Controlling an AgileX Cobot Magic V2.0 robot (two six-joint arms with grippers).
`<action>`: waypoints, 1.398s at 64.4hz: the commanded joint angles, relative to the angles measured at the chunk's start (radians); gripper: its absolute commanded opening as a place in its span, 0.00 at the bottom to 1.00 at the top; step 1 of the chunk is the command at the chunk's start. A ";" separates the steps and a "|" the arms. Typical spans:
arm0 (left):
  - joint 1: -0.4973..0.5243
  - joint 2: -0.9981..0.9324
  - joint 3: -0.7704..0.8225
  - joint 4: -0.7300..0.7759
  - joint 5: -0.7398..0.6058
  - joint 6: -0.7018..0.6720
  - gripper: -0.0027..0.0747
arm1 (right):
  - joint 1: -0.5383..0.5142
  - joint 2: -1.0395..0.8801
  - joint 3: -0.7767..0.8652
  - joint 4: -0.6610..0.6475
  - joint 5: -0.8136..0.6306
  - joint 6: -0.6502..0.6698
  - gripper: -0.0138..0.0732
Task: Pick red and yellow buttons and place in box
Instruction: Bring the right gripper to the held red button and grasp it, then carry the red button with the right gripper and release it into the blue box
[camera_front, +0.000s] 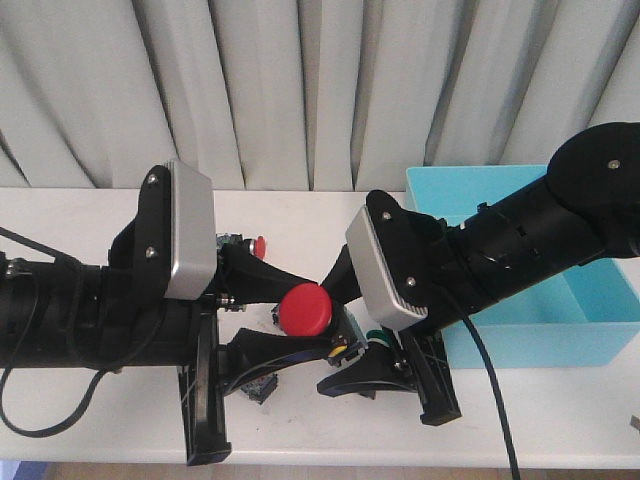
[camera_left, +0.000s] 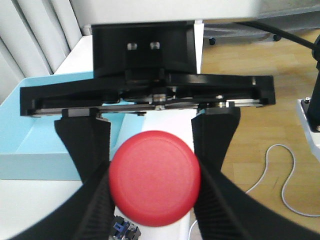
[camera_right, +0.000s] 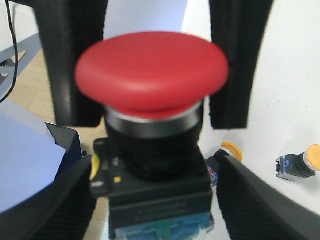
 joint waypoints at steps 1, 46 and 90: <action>-0.003 -0.023 -0.026 -0.071 0.017 -0.001 0.25 | -0.002 -0.029 -0.032 0.050 0.003 -0.009 0.64; -0.003 -0.023 -0.026 -0.071 0.021 -0.009 0.38 | -0.002 -0.029 -0.032 0.052 0.019 -0.009 0.42; -0.003 -0.023 -0.026 0.162 -0.171 -0.177 0.81 | -0.146 -0.033 -0.055 -0.128 -0.054 0.288 0.42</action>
